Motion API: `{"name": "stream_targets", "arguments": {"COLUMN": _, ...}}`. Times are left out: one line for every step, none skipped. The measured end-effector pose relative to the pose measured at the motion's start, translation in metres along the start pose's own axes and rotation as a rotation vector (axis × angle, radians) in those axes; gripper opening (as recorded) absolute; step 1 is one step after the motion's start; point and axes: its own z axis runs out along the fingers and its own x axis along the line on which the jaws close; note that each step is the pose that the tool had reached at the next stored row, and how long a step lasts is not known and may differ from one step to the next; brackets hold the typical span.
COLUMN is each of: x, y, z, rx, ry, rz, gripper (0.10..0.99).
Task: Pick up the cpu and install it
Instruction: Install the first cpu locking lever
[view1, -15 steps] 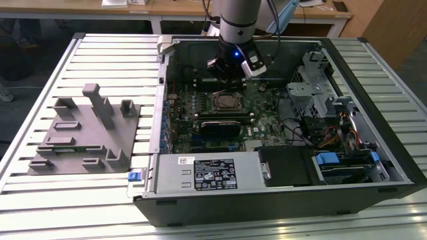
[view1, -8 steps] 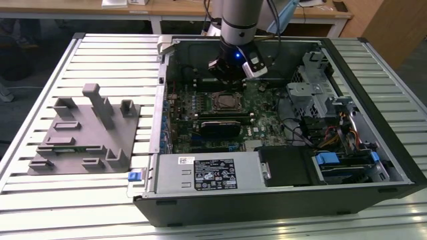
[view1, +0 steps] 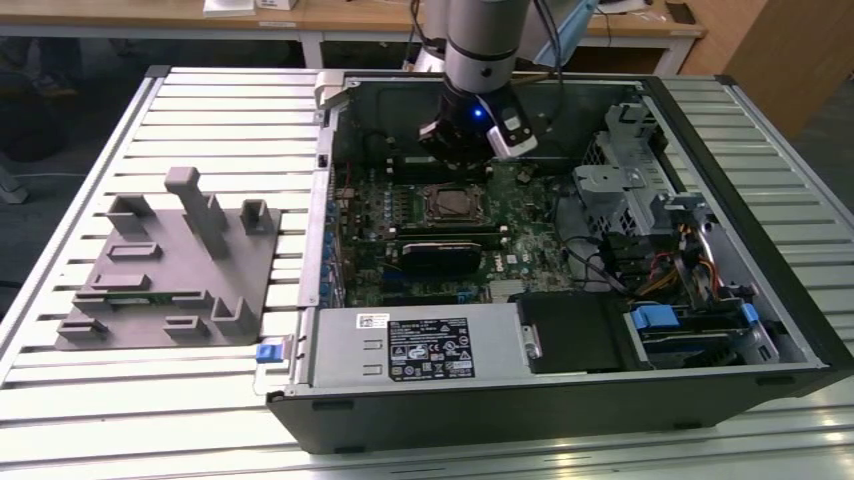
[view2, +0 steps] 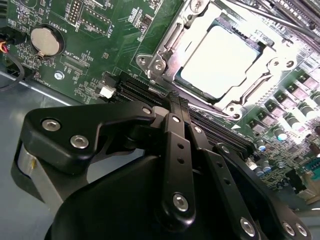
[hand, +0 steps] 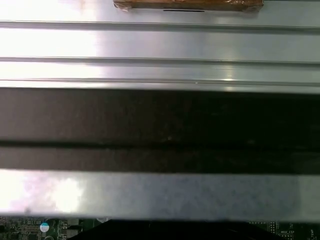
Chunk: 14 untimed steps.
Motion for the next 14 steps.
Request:
{"name": "stream_targets", "arguments": {"x": -0.0004, "y": 0.0, "z": 0.0004, "rx": 0.0, "ry": 0.0, "rz": 0.0, "gripper": 0.106}}
{"name": "stream_targets", "arguments": {"x": -0.0007, "y": 0.0, "z": 0.0007, "rx": 0.0, "ry": 0.0, "rz": 0.0, "gripper": 0.106}}
{"name": "stream_targets", "arguments": {"x": -0.0011, "y": 0.0, "z": 0.0011, "rx": 0.0, "ry": 0.0001, "rz": 0.0, "gripper": 0.106}}
{"name": "stream_targets", "arguments": {"x": -0.0013, "y": 0.0, "z": 0.0014, "rx": 0.0, "ry": 0.0001, "rz": 0.0, "gripper": 0.106}}
{"name": "stream_targets", "arguments": {"x": -0.0016, "y": 0.0, "z": 0.0018, "rx": 0.0, "ry": 0.0001, "rz": 0.0, "gripper": 0.106}}
{"name": "stream_targets", "arguments": {"x": -0.0018, "y": 0.0, "z": 0.0022, "rx": 0.0, "ry": 0.0001, "rz": 0.0, "gripper": 0.106}}
{"name": "stream_targets", "arguments": {"x": -0.0021, "y": 0.0, "z": 0.0026, "rx": 0.0, "ry": 0.0001, "rz": 0.0, "gripper": 0.106}}
{"name": "stream_targets", "arguments": {"x": -0.0023, "y": 0.0, "z": 0.003, "rx": 0.0, "ry": 0.0001, "rz": 0.0, "gripper": 0.106}}
{"name": "stream_targets", "arguments": {"x": -0.0024, "y": -0.0001, "z": 0.0035, "rx": 0.0, "ry": 0.0001, "rz": 0.0, "gripper": 0.106}}
{"name": "stream_targets", "arguments": {"x": -0.0026, "y": -0.0001, "z": 0.0039, "rx": 0.0, "ry": 0.0, "rz": 0.0, "gripper": 0.106}}
{"name": "stream_targets", "arguments": {"x": -0.0027, "y": -0.0001, "z": 0.0041, "rx": 0.001, "ry": 0.0001, "rz": 0.0, "gripper": 0.106}}
{"name": "stream_targets", "arguments": {"x": -0.0028, "y": -0.0002, "z": 0.0042, "rx": 0.001, "ry": 0.0002, "rz": 0.0, "gripper": 0.106}}
{"name": "stream_targets", "arguments": {"x": -0.0028, "y": -0.0002, "z": 0.0042, "rx": 0.001, "ry": 0.0002, "rz": 0.0, "gripper": 0.106}}
{"name": "stream_targets", "arguments": {"x": -0.0028, "y": -0.0001, "z": 0.0043, "rx": 0.001, "ry": 0.0002, "rz": 0.0, "gripper": 0.106}}
